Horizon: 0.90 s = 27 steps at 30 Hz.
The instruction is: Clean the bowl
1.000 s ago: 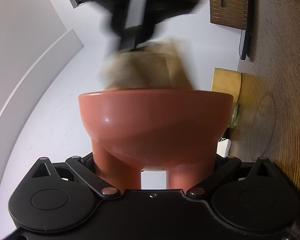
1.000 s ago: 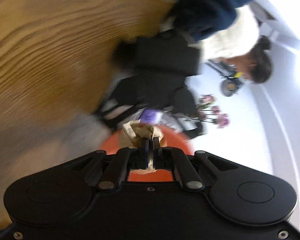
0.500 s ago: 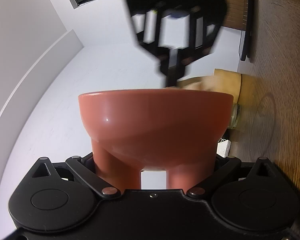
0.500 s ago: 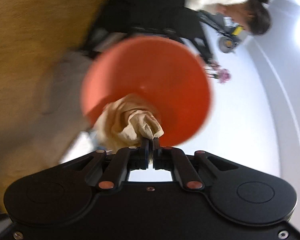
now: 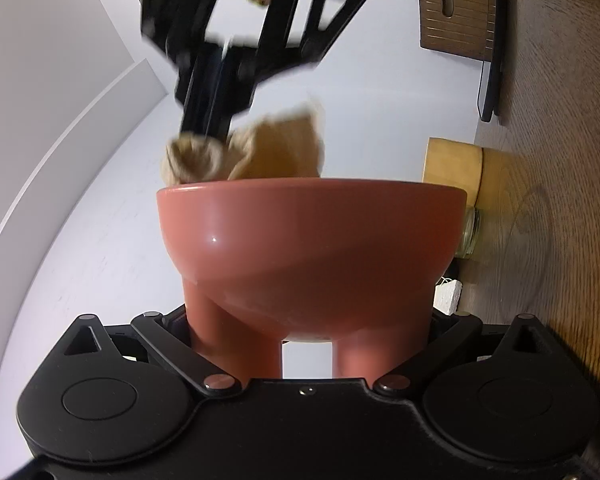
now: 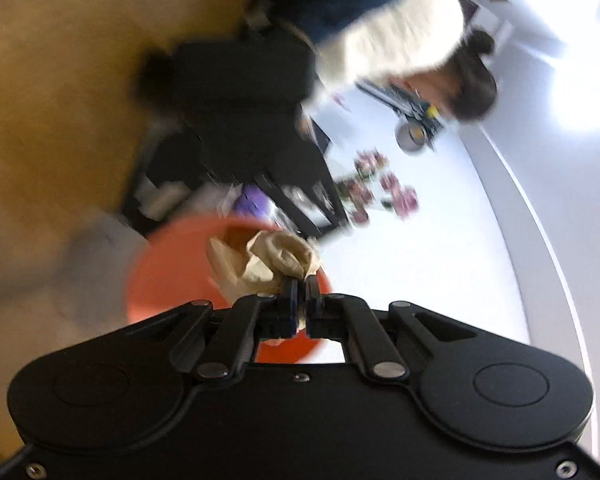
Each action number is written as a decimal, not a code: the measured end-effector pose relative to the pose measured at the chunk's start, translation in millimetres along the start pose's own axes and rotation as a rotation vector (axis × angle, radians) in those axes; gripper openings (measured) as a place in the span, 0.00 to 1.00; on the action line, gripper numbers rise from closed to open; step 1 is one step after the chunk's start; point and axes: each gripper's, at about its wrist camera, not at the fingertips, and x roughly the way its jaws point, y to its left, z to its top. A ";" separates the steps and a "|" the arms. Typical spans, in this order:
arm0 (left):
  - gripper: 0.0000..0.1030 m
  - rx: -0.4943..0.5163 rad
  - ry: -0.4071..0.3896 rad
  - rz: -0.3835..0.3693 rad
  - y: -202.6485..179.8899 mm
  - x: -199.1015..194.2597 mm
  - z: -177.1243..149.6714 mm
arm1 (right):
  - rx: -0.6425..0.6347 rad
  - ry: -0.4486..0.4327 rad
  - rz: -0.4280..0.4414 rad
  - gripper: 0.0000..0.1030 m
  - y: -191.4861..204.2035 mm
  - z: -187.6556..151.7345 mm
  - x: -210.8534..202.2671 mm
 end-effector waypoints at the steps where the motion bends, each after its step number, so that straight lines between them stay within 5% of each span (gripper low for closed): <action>1: 0.95 0.000 0.000 0.000 0.1 -0.2 0.0 | 0.003 0.021 0.004 0.03 3.5 -4.6 4.2; 8: 0.95 0.000 0.000 0.000 -0.2 0.5 -0.1 | -0.008 0.103 0.112 0.03 37.7 -29.6 11.9; 14: 0.95 0.000 0.000 0.000 2.2 -3.7 -0.2 | -0.040 0.001 0.217 0.03 42.5 -10.8 -42.3; 19: 0.95 0.000 0.000 0.000 2.4 -4.2 -0.2 | -0.038 -0.060 0.102 0.03 20.1 6.2 -53.7; 27: 0.95 0.000 0.000 0.000 2.1 -4.1 -0.5 | 0.002 0.058 -0.129 0.03 -46.7 -21.5 -31.6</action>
